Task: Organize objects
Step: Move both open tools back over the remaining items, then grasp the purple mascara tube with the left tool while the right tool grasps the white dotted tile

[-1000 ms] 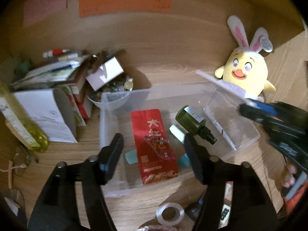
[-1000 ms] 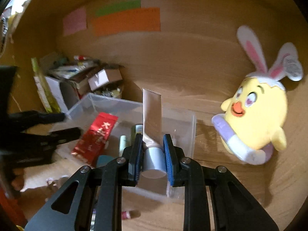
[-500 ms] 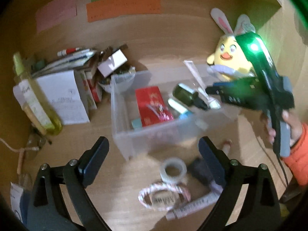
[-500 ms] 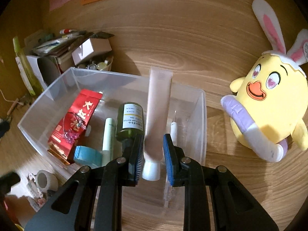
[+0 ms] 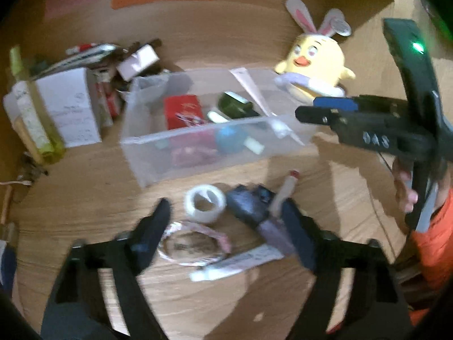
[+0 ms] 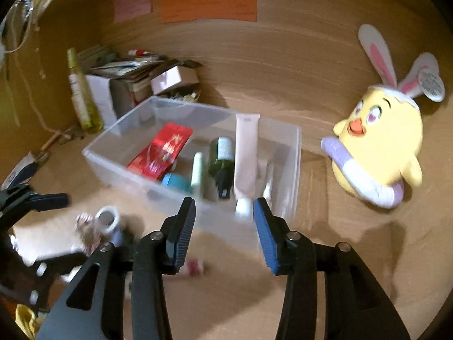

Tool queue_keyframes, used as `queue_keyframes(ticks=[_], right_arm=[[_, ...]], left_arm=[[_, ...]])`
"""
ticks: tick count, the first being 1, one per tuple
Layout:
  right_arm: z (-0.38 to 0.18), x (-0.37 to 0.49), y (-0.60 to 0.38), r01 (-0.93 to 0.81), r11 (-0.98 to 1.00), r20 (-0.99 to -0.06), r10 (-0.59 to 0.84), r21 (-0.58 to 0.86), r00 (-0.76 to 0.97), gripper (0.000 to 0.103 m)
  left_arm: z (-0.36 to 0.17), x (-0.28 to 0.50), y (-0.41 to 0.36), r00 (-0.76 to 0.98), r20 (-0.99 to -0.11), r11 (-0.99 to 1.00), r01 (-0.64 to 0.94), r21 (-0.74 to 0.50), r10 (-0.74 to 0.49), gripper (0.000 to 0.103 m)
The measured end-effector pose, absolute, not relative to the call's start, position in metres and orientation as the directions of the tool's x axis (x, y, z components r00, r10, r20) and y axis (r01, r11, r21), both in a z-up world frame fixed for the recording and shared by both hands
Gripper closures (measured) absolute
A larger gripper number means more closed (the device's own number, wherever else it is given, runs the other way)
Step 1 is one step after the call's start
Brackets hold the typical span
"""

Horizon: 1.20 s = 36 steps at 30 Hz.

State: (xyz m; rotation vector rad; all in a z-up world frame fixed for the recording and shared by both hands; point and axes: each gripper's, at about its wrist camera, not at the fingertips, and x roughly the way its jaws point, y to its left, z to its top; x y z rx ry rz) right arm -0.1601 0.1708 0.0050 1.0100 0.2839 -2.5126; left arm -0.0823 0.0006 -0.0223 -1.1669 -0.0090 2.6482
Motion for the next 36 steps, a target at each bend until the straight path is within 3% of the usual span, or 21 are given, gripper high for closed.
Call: queue_keyframes(ticks=[11,18,22,23,26,28,34,36], right_arm=[[-0.038,-0.099,0.188,0.533,-0.845,-0.745,-0.388,0.052,-0.543,0.064],[-0.056,-0.082,0.175,0.591,-0.805,-0.765,-0.410,0.048,-0.497,0.063],[-0.058,-0.081,0.164,0.612,-0.790,-0.767,-0.420,0.046,-0.485,0.056],[-0.059,-0.081,0.161,0.614,-0.788,-0.769,-0.421,0.047,-0.481,0.056],[-0.062,-0.084,0.151,0.621,-0.783,-0.776,-0.412,0.033,-0.479,0.056],[-0.064,-0.087,0.145,0.623,-0.782,-0.781,-0.402,0.020,-0.478,0.056],[-0.066,-0.091,0.139,0.616,-0.788,-0.781,-0.394,0.016,-0.484,0.056],[-0.066,-0.092,0.140,0.610,-0.792,-0.783,-0.387,0.012,-0.488,0.065]], left_arm=[[-0.051,-0.089,0.023,-0.566,-0.795,-0.971,-0.205,-0.123,0.220,0.043],[-0.057,-0.106,0.017,-0.535,-0.806,-0.968,-0.149,-0.203,0.252,0.043],[-0.065,-0.120,0.013,-0.504,-0.808,-0.951,-0.132,-0.280,0.307,0.043],[-0.066,-0.121,0.012,-0.503,-0.804,-0.947,-0.132,-0.292,0.317,0.045],[-0.067,-0.121,0.011,-0.505,-0.796,-0.942,-0.148,-0.300,0.333,0.065],[-0.067,-0.120,0.009,-0.508,-0.791,-0.940,-0.151,-0.307,0.341,0.070],[-0.057,-0.112,0.001,-0.556,-0.765,-0.945,-0.165,-0.282,0.326,0.076],[-0.052,-0.110,-0.002,-0.569,-0.756,-0.945,-0.167,-0.280,0.325,0.076]])
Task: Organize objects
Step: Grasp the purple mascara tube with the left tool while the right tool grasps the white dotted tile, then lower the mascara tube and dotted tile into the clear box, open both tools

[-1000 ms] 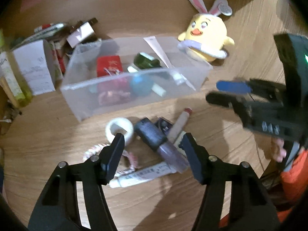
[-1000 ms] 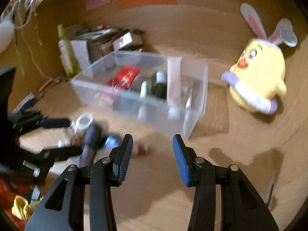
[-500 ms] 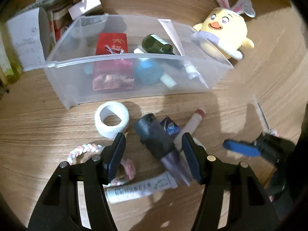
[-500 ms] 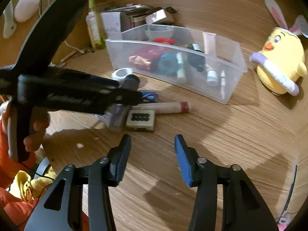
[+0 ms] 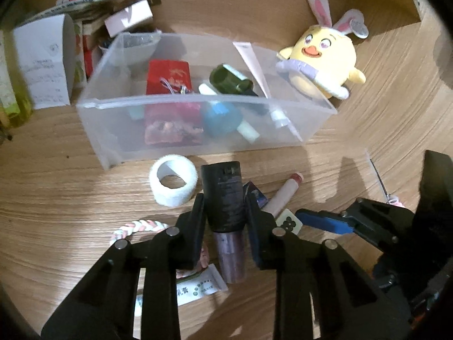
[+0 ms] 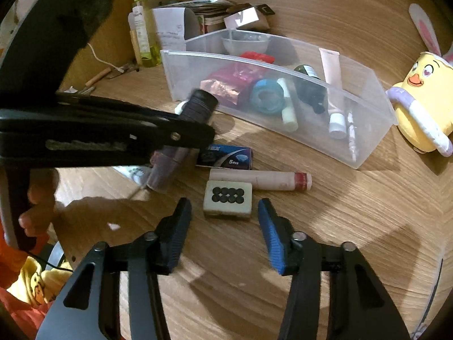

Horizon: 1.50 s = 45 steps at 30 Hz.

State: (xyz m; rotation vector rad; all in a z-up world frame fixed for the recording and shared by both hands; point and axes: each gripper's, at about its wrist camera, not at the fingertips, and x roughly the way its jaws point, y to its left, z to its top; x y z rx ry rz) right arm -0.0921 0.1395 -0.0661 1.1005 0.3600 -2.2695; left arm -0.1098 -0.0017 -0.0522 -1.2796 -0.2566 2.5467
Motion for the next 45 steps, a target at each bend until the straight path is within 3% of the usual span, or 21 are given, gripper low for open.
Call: queue_keyframes(ticks=[1,17,31,37,45], right_arm=[[-0.066,-0.092,0.140,0.611,-0.792,-0.785,-0.387,0.014,-0.484,0.072],[-0.019,-0.093,0.175,0.514,-0.856,-0.661,-0.417,0.055,-0.624,0.072],[0.043,-0.146,0.189,0.416,-0.905,-0.548,-0.394,0.091,-0.738,0.072],[0.047,-0.171,0.180,0.406,-0.911,-0.557,-0.373,0.069,-0.742,0.072],[0.014,-0.203,0.162,0.413,-0.910,-0.641,-0.343,0.044,-0.686,0.072]], left_arm=[[-0.050,-0.108,-0.003,-0.576,-0.751,-0.946,-0.167,-0.279,0.323,0.076],[0.001,-0.085,-0.013,-0.728,-0.632,-0.961,-0.150,-0.232,0.266,0.078],[0.051,-0.108,-0.026,-0.816,-0.541,-0.973,-0.109,-0.201,0.203,0.078],[0.057,-0.137,-0.016,-0.812,-0.551,-0.979,-0.113,-0.172,0.191,0.078],[0.028,-0.182,-0.006,-0.748,-0.634,-0.978,-0.105,-0.181,0.198,0.078]])
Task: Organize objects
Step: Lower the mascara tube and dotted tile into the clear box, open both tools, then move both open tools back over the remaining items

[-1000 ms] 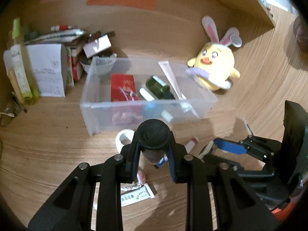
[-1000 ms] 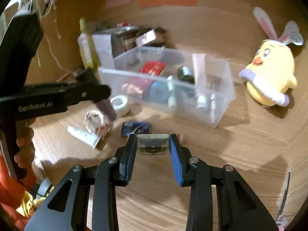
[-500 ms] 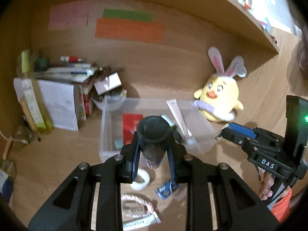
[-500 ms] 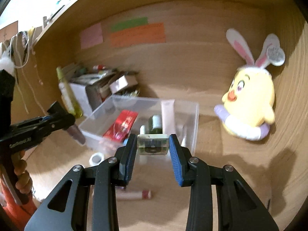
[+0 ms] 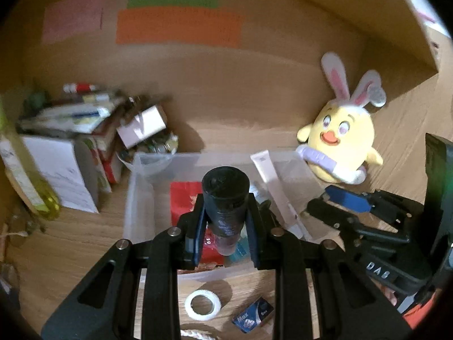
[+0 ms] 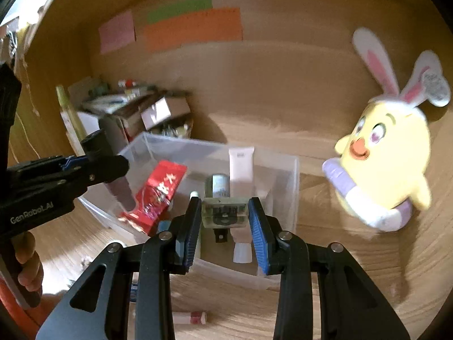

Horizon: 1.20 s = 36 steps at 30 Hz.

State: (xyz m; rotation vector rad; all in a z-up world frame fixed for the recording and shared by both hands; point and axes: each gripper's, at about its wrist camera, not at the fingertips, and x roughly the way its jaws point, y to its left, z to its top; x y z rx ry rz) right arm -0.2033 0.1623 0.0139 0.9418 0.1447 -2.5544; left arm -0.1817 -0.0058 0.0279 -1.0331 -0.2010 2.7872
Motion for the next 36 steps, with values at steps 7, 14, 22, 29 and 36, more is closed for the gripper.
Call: queue_keyframes(ticks=[7,14,22,29,36], right_arm=[[-0.014,-0.222,0.155,0.415,-0.909,-0.698,-0.325,0.043,-0.638,0.072],[-0.019,-0.225,0.152,0.421,-0.907,-0.704,-0.312,0.020,-0.638,0.072],[-0.013,-0.221,0.154,0.416,-0.909,-0.700,-0.301,0.006,-0.648,0.055],[0.009,-0.200,0.167,0.410,-0.912,-0.659,-0.324,0.026,-0.679,0.030],[0.017,-0.168,0.174,0.432,-0.902,-0.647,-0.336,0.011,-0.684,0.019]], left_arm=[[-0.004,-0.205,-0.009,-0.670,-0.691,-0.959,-0.122,-0.257,0.271,0.078],[-0.015,-0.214,-0.020,-0.660,-0.707,-0.960,-0.081,-0.269,0.254,0.064],[0.001,-0.200,-0.023,-0.718,-0.669,-0.974,-0.063,-0.216,0.194,0.040],[0.021,-0.172,-0.019,-0.762,-0.633,-0.989,-0.064,-0.135,0.136,0.019],[0.028,-0.129,-0.021,-0.794,-0.604,-0.998,-0.047,-0.053,0.069,0.005]])
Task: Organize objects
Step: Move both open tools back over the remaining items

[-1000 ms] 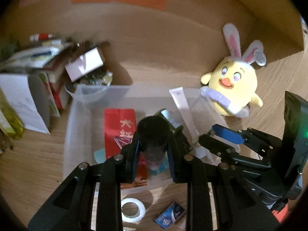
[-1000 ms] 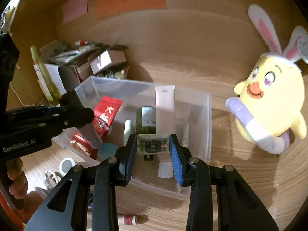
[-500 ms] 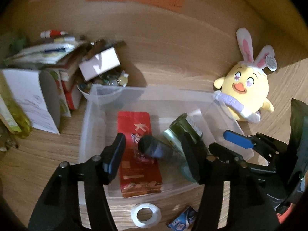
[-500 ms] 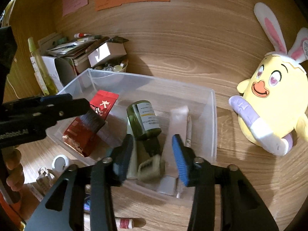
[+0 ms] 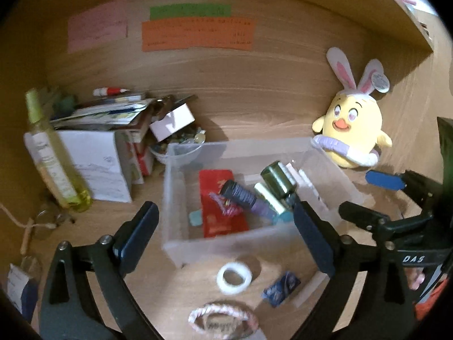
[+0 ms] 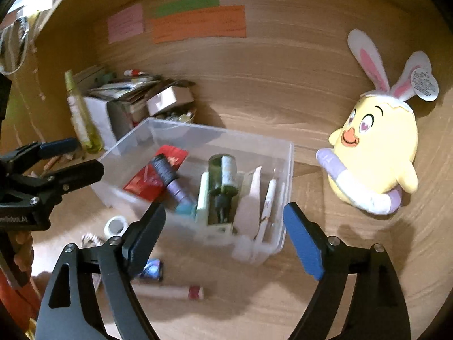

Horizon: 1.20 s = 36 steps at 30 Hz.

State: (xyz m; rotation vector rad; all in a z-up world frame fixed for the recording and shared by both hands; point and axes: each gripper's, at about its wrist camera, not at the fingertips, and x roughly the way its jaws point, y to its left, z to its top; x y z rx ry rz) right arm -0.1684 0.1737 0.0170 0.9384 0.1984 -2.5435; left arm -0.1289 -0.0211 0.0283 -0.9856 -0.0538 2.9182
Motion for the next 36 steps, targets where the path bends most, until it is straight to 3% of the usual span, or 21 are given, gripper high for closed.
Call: queue_keyframes(ticks=[11,16,21,26,30,36], right_arm=[[-0.010,-0.122,0.166,0.485,-0.874,-0.675,-0.350,-0.013,-0.650,0.006],[-0.030,-0.109,0.160,0.507,-0.861,-0.706,-0.341,-0.031,-0.621,0.006],[-0.053,-0.109,0.148,0.523,-0.852,-0.761,-0.334,-0.009,-0.557,0.006],[-0.064,-0.112,0.129,0.520,-0.850,-0.771,-0.278,-0.080,-0.574,0.006],[-0.059,-0.113,0.132,0.518,-0.850,-0.741,-0.290,-0.091,-0.605,0.006],[-0.060,-0.126,0.127,0.592,-0.806,-0.771,-0.388,0.018,-0.505,0.009]], left_arm=[[-0.011,-0.068,-0.022,-0.722,-0.689,-0.998,-0.065,-0.012,0.056,0.002],[-0.042,-0.046,-0.023,-0.680,-0.732,-0.997,-0.070,0.035,0.022,0.002],[-0.064,-0.042,-0.022,-0.626,-0.777,-0.993,-0.121,0.012,0.067,0.002],[-0.074,-0.048,-0.023,-0.597,-0.795,-0.988,-0.151,-0.026,0.112,0.004],[-0.076,-0.043,-0.023,-0.604,-0.786,-0.985,-0.170,-0.033,0.130,0.024],[-0.073,-0.027,-0.016,-0.616,-0.773,-0.980,-0.196,-0.033,0.149,0.050]])
